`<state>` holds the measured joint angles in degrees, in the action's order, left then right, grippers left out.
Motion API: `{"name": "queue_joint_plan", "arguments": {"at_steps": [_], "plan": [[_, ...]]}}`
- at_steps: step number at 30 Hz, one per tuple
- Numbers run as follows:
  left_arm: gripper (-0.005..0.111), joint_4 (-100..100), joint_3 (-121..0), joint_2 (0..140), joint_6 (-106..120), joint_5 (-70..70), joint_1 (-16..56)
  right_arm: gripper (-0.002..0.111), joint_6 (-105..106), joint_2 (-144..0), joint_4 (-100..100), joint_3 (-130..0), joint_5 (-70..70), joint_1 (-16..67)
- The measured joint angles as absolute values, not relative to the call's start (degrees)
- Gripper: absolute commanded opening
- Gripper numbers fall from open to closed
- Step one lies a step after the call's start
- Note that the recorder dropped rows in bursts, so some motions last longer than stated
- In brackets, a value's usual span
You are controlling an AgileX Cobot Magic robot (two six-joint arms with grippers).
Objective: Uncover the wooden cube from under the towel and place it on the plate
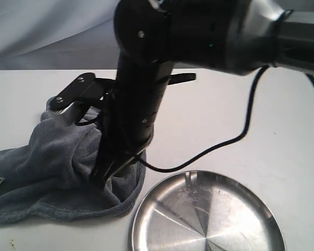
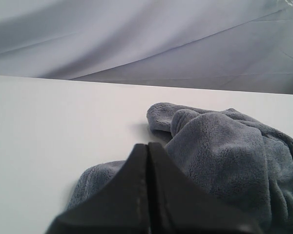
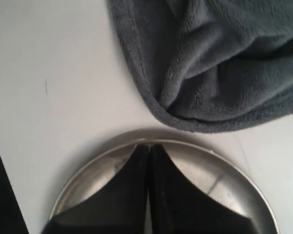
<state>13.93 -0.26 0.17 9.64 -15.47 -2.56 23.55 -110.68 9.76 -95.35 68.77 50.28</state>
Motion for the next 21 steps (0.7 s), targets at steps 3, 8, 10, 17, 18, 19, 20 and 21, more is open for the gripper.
{"name": "queue_joint_plan", "arguments": {"at_steps": [3,8,10,17,18,19,20,21], "plan": [[0.000,13.93,-0.26,0.17,9.64,-15.47,-2.56,0.000,21.48,-113.76,9.63,-100.21,69.42,51.89],[0.000,13.93,-0.26,0.17,9.64,-15.47,-2.56,0.000,18.30,-119.58,9.63,-110.04,69.76,52.55],[0.000,13.93,-0.26,0.17,9.64,-15.47,-2.56,0.000,17.19,-121.75,9.07,-113.53,69.76,52.55],[0.000,13.93,-0.26,0.17,9.64,-15.47,-2.56,0.000,14.55,-128.48,7.17,-124.64,69.81,52.55],[0.000,13.93,-0.26,0.17,9.64,-15.47,-2.56,0.000,14.25,-129.03,6.58,-126.01,69.81,52.55],[0.000,13.93,-0.26,0.17,9.64,-15.47,-2.56,0.000,13.91,-129.67,5.82,-127.22,69.81,52.55],[0.000,13.93,-0.26,0.17,9.64,-15.47,-2.56,0.000,13.47,-130.29,5.02,-128.28,69.90,52.55],[0.000,13.93,-0.26,0.17,9.64,-15.47,-2.56,0.000,12.91,-130.74,4.05,-129.19,69.90,52.55]]}}
